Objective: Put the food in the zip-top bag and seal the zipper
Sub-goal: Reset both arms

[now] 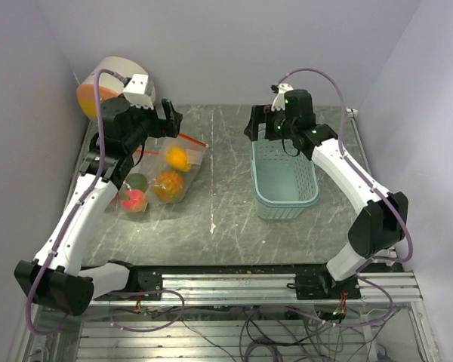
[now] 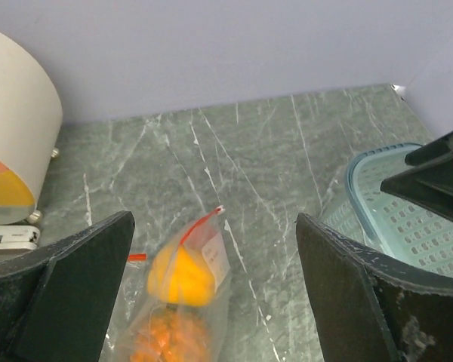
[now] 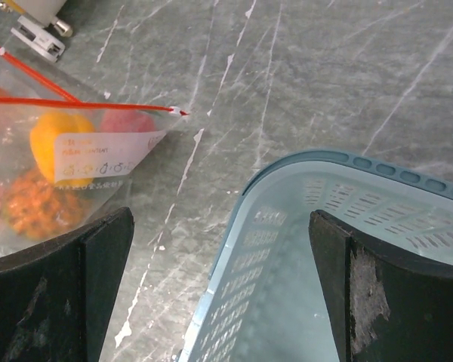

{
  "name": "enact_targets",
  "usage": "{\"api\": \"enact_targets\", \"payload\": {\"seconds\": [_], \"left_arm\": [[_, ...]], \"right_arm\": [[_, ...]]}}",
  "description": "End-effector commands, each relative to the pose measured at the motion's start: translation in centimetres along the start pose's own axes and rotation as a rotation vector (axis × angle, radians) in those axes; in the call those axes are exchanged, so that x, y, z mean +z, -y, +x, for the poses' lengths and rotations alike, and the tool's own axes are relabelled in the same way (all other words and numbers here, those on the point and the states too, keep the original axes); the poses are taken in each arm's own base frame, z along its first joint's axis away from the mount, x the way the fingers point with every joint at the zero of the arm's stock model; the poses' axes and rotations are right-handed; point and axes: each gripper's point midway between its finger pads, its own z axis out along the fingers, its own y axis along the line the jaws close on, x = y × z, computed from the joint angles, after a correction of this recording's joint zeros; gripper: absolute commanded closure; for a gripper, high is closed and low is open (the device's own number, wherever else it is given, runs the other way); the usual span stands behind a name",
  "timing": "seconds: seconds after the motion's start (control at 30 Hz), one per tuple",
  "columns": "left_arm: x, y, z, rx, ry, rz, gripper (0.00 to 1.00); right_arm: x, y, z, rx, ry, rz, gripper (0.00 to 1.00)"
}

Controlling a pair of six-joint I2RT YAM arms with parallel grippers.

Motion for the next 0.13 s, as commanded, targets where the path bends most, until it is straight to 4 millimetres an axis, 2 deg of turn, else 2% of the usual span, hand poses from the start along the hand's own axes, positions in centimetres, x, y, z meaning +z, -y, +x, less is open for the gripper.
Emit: {"api": "enact_targets", "payload": {"seconds": [0.0, 0.1], "left_arm": [[-0.46, 0.92, -0.45, -0.011, 0.004, 0.056, 0.01], [-0.50, 0.86, -0.81, 0.001, 0.006, 0.052, 0.01]], "right_arm": [[-1.88, 1.00, -1.21, 0.014, 0.047, 0.073, 0.00], [-2.08, 1.62, -1.13, 0.015, 0.044, 0.109, 0.00]]}}
